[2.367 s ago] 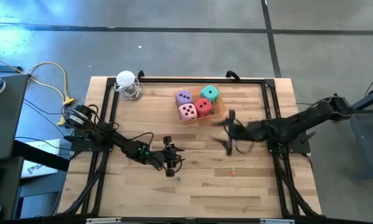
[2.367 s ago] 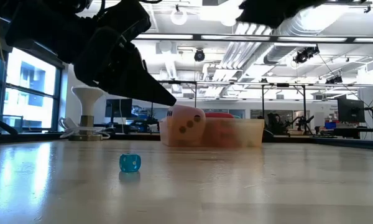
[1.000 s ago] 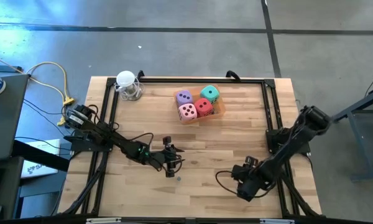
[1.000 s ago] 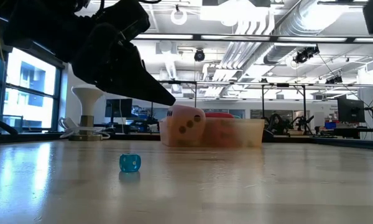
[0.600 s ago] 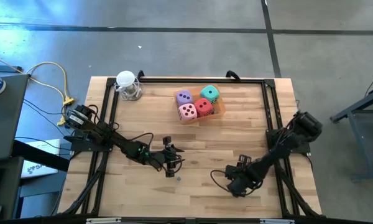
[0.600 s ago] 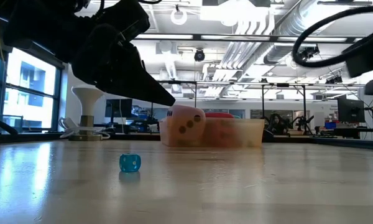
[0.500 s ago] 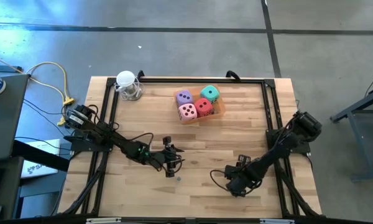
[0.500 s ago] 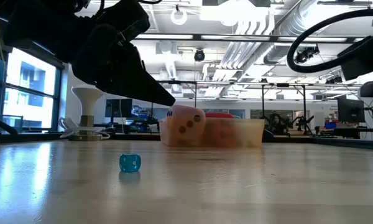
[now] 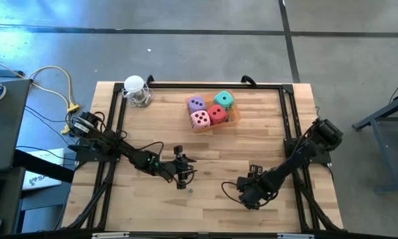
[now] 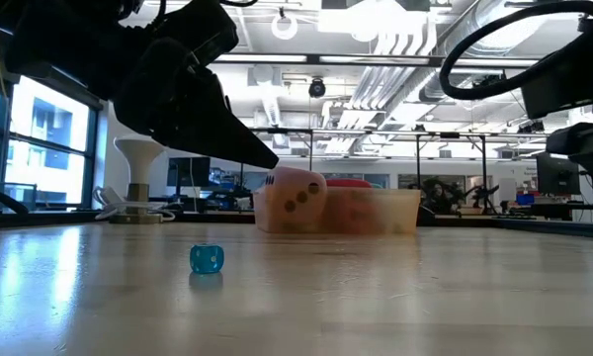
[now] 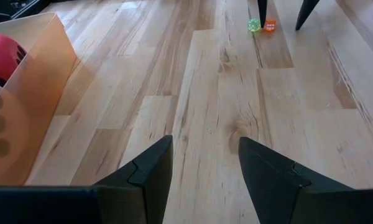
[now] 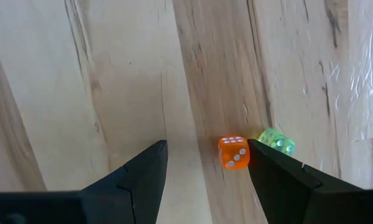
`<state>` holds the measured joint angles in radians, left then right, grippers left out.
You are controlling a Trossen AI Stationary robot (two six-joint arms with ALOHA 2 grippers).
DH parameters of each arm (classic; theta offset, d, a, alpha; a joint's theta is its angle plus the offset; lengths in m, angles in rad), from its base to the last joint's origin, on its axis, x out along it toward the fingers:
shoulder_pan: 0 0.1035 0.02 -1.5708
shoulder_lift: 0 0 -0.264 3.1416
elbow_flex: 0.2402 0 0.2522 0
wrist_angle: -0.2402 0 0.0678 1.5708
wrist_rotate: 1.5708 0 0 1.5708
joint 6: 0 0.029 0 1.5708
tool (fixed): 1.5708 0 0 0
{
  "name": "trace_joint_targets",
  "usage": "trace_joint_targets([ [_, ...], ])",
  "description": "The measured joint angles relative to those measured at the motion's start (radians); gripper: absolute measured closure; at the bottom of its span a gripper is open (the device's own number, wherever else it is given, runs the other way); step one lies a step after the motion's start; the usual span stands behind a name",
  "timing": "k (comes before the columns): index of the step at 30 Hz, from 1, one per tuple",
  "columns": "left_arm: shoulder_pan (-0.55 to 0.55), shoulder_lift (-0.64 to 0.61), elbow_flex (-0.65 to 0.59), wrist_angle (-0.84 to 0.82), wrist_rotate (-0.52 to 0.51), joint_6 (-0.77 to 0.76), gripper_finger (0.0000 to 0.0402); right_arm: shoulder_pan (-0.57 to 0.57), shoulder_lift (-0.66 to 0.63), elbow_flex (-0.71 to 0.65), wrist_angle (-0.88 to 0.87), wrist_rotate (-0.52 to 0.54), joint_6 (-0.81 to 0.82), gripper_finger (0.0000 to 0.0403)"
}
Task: Pick & Place Dice
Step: Put the small orange dice into the orange container
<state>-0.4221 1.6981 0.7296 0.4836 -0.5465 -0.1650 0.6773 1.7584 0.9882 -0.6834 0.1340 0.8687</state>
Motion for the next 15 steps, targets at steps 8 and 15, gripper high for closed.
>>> trace_joint_targets([
  [8,0.0,0.0,0.0,-0.002,0.0,0.0,0.0225,-0.001,0.0,0.0,-0.008,-0.025,0.026,0.0192],
  [15,0.0,0.0,0.0,-0.002,0.0,0.0,0.0225,0.0,0.0,0.0,-0.012,-0.027,0.025,0.0192],
])
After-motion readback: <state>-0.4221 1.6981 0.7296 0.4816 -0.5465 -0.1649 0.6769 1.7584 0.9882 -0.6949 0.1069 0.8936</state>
